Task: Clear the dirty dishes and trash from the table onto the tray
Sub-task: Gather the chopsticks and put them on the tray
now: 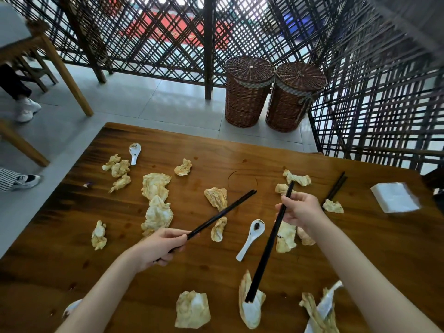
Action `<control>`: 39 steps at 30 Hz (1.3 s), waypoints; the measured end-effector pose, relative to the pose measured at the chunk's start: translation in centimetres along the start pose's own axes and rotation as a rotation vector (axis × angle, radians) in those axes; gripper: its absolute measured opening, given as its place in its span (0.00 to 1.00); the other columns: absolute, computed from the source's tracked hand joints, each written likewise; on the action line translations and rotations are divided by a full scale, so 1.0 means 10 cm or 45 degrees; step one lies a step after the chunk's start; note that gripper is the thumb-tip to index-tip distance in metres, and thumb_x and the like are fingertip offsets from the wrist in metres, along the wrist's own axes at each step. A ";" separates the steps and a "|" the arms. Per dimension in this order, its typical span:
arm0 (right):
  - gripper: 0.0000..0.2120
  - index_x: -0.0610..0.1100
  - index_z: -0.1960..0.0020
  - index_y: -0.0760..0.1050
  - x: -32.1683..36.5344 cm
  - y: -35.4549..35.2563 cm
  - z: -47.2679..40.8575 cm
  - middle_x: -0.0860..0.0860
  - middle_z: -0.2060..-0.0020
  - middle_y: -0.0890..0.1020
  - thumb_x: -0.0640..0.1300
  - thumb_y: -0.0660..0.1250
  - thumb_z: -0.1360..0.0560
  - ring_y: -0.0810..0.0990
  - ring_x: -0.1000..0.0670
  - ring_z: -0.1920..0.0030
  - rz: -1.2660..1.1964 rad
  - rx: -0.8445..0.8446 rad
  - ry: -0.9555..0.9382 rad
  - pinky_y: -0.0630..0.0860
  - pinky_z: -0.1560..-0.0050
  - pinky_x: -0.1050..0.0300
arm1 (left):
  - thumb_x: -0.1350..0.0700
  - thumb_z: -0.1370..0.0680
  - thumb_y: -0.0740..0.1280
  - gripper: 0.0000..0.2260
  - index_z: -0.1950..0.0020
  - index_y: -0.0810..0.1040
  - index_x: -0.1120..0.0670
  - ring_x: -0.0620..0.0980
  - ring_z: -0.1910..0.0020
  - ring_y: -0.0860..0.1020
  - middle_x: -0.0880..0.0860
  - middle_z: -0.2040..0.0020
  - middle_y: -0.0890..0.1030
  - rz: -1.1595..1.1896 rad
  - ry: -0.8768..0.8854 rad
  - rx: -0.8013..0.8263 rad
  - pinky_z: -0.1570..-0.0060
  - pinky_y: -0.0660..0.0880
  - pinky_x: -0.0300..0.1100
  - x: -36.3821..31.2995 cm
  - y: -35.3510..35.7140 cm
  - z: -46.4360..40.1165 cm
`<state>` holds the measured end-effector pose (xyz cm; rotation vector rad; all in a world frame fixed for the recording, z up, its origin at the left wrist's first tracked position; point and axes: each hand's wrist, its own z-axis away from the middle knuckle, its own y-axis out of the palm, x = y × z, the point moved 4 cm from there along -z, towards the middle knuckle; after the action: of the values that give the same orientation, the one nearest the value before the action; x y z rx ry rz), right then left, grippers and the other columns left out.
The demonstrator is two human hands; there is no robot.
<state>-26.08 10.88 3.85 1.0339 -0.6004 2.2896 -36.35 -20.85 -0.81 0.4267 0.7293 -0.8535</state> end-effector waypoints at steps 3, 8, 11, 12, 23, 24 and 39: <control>0.13 0.38 0.39 0.69 0.07 -0.07 0.03 0.41 0.60 0.82 0.37 0.64 0.23 0.83 0.46 0.64 0.015 0.008 -0.008 0.81 0.63 0.53 | 0.55 0.21 0.64 0.09 0.42 0.80 0.50 0.43 0.74 0.64 0.49 0.66 0.78 -0.046 0.014 -0.014 0.77 0.58 0.35 -0.04 0.03 0.07; 0.08 0.43 0.44 0.70 0.13 -0.19 0.11 0.43 0.62 0.82 0.37 0.64 0.23 0.81 0.46 0.63 0.050 -0.005 -0.031 0.78 0.64 0.52 | 0.55 0.24 0.68 0.07 0.49 0.84 0.53 0.44 0.76 0.63 0.52 0.63 0.81 -0.036 0.000 -0.029 0.79 0.58 0.34 -0.14 0.10 0.17; 0.06 0.44 0.46 0.70 0.14 -0.26 0.19 0.44 0.61 0.81 0.38 0.64 0.22 0.81 0.48 0.63 0.129 0.000 -0.034 0.78 0.67 0.54 | 0.54 0.25 0.70 0.06 0.53 0.84 0.55 0.44 0.77 0.63 0.52 0.65 0.80 -0.058 -0.081 -0.040 0.80 0.57 0.34 -0.21 0.14 0.20; 0.07 0.44 0.45 0.70 0.13 -0.28 0.22 0.43 0.60 0.81 0.38 0.64 0.22 0.81 0.48 0.63 0.150 0.007 -0.027 0.78 0.68 0.55 | 0.54 0.25 0.70 0.07 0.52 0.83 0.56 0.44 0.78 0.62 0.52 0.66 0.79 -0.084 -0.095 -0.036 0.80 0.57 0.34 -0.23 0.15 0.20; 0.06 0.39 0.49 0.78 0.03 -0.38 0.53 0.44 0.62 0.82 0.39 0.64 0.22 0.80 0.46 0.63 0.265 0.019 -0.032 0.81 0.53 0.47 | 0.56 0.24 0.68 0.07 0.57 0.80 0.58 0.45 0.78 0.60 0.51 0.71 0.75 -0.324 -0.065 0.065 0.79 0.56 0.35 -0.49 0.31 0.30; 0.06 0.39 0.48 0.78 0.01 -0.39 0.57 0.43 0.62 0.82 0.39 0.64 0.22 0.80 0.46 0.62 0.250 0.015 -0.029 0.81 0.51 0.46 | 0.56 0.24 0.68 0.06 0.59 0.78 0.58 0.45 0.78 0.59 0.51 0.72 0.74 -0.321 -0.052 0.075 0.79 0.56 0.35 -0.49 0.30 0.31; 0.07 0.37 0.47 0.77 -0.06 -0.68 1.05 0.48 0.70 0.81 0.39 0.61 0.21 0.78 0.53 0.72 0.176 0.034 -0.002 0.76 0.74 0.64 | 0.52 0.26 0.71 0.07 0.60 0.85 0.53 0.43 0.74 0.70 0.51 0.67 0.79 -0.482 0.083 0.071 0.75 0.67 0.35 -0.85 0.66 0.27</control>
<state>-15.80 9.63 10.89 1.0361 -0.6622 2.4229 -33.72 -14.08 7.60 0.3722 0.8633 -1.2214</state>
